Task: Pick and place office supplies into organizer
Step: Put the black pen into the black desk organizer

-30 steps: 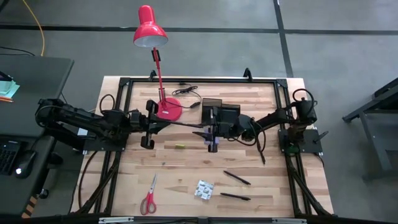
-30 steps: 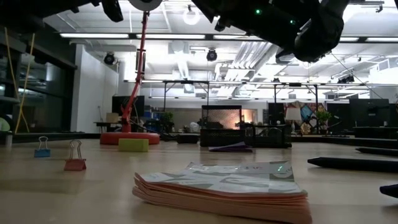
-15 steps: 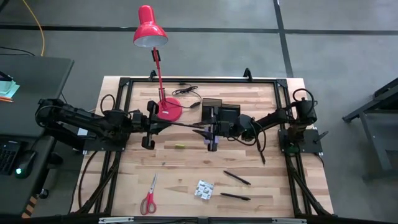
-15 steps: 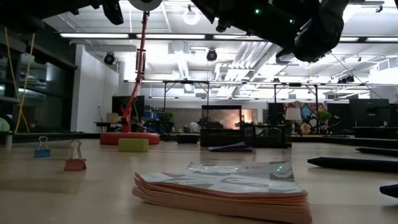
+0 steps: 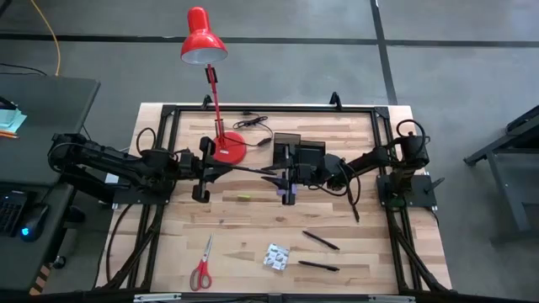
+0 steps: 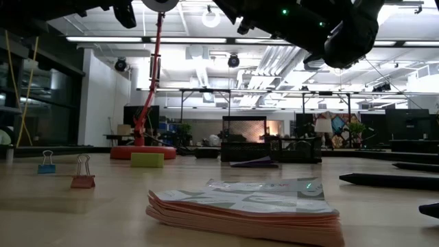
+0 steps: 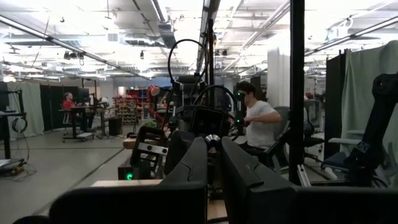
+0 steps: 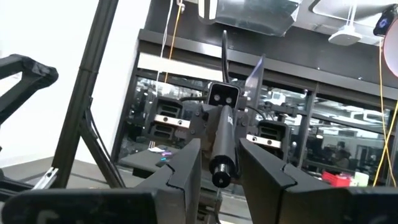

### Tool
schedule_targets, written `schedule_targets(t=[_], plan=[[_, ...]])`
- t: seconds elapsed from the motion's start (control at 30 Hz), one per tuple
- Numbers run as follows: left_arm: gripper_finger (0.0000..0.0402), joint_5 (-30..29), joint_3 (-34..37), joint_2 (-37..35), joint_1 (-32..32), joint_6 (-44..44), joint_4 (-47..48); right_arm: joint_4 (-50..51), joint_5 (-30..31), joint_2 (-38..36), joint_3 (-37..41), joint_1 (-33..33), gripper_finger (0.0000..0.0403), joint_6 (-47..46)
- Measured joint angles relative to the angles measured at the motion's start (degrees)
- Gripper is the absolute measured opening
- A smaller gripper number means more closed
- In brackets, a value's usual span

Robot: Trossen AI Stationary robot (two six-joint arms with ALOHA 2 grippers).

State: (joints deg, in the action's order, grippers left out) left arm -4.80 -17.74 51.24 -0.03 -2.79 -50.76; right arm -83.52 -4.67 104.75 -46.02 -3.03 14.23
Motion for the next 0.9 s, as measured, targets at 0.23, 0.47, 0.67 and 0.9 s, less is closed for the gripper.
schedule_targets(t=[0.23, 0.47, 0.67, 0.9], plan=[[0.0, -0.2, 0.0, 0.0, 0.0, 0.0, 0.4, -0.4, 0.0, 0.0, 0.0, 0.0, 0.0099, -0.2], [0.0, -0.2, 0.0, 0.0, 0.0, 0.1, 0.5, -0.4, -0.3, 0.0, 0.0, 0.0, 0.0084, -0.5], [0.0, 0.0, 0.0, 0.3, 0.0, 0.2, 0.4, -0.4, -1.4, 0.0, 0.0, 0.0, 0.0022, -0.7], [0.0001, 0.0, 0.0, 0.3, 0.0, 0.6, 0.8, -0.4, -1.5, 0.0, 0.1, 0.0, 0.0026, -1.3]])
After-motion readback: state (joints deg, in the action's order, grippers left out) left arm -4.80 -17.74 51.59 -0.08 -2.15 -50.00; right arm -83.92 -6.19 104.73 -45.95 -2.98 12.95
